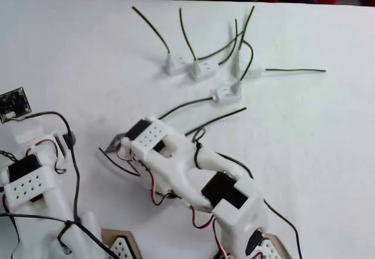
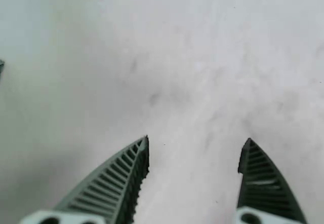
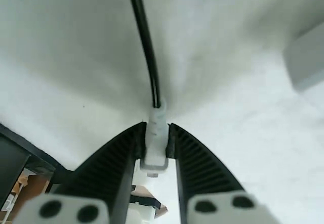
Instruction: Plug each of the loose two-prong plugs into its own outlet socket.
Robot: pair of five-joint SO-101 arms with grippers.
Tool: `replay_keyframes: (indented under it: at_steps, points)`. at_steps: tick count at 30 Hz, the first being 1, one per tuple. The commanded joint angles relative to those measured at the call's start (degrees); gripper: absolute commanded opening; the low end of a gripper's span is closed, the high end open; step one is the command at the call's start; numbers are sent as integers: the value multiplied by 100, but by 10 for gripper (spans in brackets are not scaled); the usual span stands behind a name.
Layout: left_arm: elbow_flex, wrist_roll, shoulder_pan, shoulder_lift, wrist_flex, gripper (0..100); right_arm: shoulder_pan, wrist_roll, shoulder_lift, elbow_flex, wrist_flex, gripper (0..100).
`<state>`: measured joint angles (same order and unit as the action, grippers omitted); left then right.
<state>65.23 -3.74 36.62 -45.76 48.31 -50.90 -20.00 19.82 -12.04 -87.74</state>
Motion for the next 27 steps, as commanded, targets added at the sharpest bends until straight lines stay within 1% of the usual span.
replay_keyframes:
  at_steps: [1, 3, 7, 13, 16, 18, 22, 27]
  points:
    - [-26, -9, 48, -180, -141, 286, -4, 246, -303, 141, -22, 71]
    - [-26, -9, 48, -180, -141, 286, -4, 255, -303, 132, -22, 77]
    - [-26, -9, 48, -180, -141, 286, -13, 229, -303, 132, -22, 48]
    - [-18, -9, 48, -180, -141, 286, -13, 220, -303, 132, -22, 40]
    - [-18, -18, 48, -180, -141, 286, -31, 220, -338, 132, -31, 15]
    - [-18, -18, 48, -180, -141, 286, -31, 220, -409, 211, -233, 18]
    - [-18, -18, 48, -180, -141, 286, -31, 220, -884, 651, -778, 17]
    - [-70, -18, 13, -180, -132, 286, -4, 273, -1754, 862, -910, 17]
